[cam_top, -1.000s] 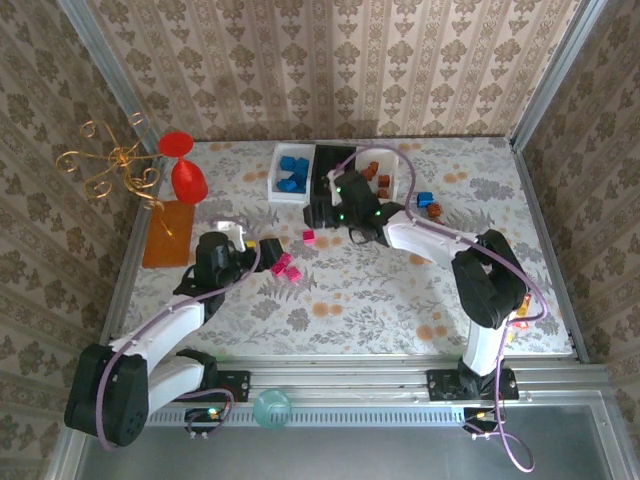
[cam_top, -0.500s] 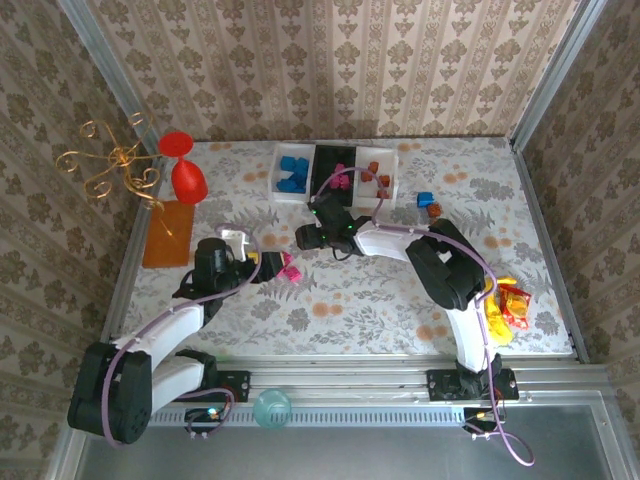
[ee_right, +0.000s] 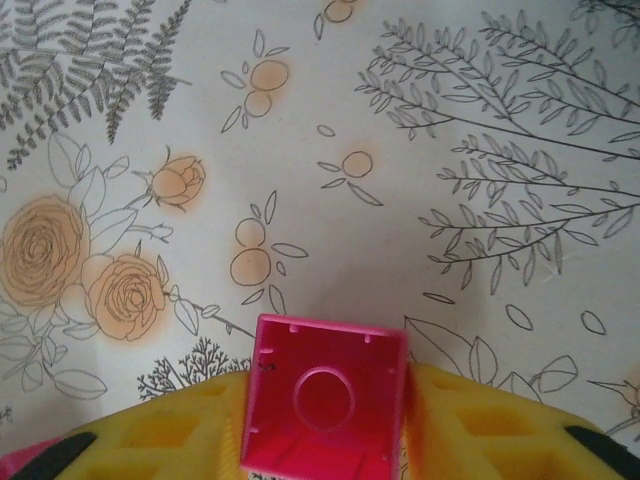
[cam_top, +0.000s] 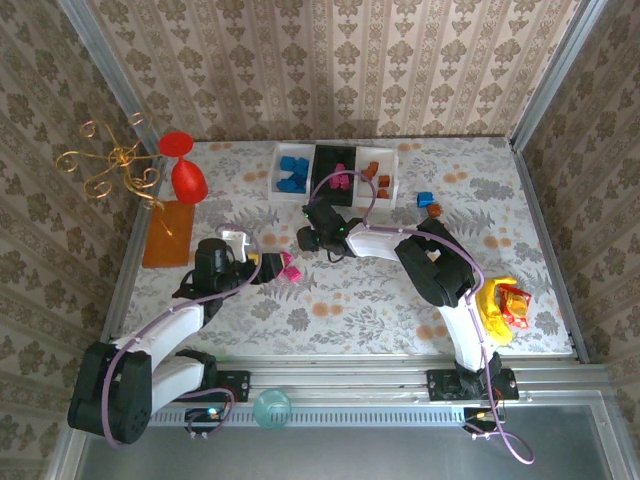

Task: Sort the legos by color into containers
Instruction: Pick up the lego from the center of the table.

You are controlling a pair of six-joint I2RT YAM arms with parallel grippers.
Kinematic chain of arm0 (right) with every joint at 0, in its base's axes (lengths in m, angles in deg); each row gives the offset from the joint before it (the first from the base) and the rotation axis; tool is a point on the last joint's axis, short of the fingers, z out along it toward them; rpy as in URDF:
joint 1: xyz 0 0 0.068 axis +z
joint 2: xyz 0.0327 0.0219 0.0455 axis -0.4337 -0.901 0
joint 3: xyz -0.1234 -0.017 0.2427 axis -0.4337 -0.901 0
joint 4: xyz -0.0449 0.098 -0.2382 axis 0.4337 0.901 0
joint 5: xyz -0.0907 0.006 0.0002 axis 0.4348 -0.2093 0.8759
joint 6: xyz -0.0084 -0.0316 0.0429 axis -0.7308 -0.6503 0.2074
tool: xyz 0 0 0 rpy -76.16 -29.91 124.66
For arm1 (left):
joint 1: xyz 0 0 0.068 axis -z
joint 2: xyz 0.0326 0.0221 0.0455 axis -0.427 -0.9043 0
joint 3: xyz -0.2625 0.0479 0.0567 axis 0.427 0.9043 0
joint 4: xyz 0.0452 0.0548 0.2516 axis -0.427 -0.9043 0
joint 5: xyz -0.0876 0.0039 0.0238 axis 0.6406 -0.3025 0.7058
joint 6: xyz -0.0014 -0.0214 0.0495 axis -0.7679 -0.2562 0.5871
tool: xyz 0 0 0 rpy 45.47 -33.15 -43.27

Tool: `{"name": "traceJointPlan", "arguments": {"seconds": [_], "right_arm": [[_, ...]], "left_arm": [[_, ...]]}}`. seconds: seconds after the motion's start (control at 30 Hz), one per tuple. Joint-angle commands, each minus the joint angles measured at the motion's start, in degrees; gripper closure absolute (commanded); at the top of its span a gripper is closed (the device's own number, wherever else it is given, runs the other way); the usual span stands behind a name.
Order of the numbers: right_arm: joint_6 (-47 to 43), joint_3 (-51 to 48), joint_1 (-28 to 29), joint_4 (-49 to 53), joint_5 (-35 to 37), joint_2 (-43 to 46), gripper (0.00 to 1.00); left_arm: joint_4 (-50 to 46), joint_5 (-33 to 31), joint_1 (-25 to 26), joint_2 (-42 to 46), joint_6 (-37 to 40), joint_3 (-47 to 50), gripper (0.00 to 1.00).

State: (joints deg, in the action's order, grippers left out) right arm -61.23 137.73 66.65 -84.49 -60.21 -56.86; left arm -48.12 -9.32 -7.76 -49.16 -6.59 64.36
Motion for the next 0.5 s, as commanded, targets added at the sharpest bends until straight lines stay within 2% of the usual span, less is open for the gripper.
{"name": "traceJointPlan", "arguments": {"seconds": [0.0,0.13,0.27,0.47], "right_arm": [[-1.1,-0.7,0.0,0.3,2.1,1.7,0.63],[0.2,-3.7,-1.9,-2.4,-1.1,6.9,0.67],[3.0,-5.7,-6.3,-6.9,-4.7,11.7,0.69],[7.0,0.9,-12.5,-6.7,-8.5,8.3,0.69]], "left_arm": [[-0.4,0.7,-0.3,0.4,1.0,-1.3,0.19],[-0.7,0.5,-0.3,1.2,0.4,-1.7,0.19],[-0.1,0.9,0.3,2.0,-1.0,-2.4,0.19],[0.0,-0.6,3.3,1.3,-1.1,-4.4,0.19]]}}
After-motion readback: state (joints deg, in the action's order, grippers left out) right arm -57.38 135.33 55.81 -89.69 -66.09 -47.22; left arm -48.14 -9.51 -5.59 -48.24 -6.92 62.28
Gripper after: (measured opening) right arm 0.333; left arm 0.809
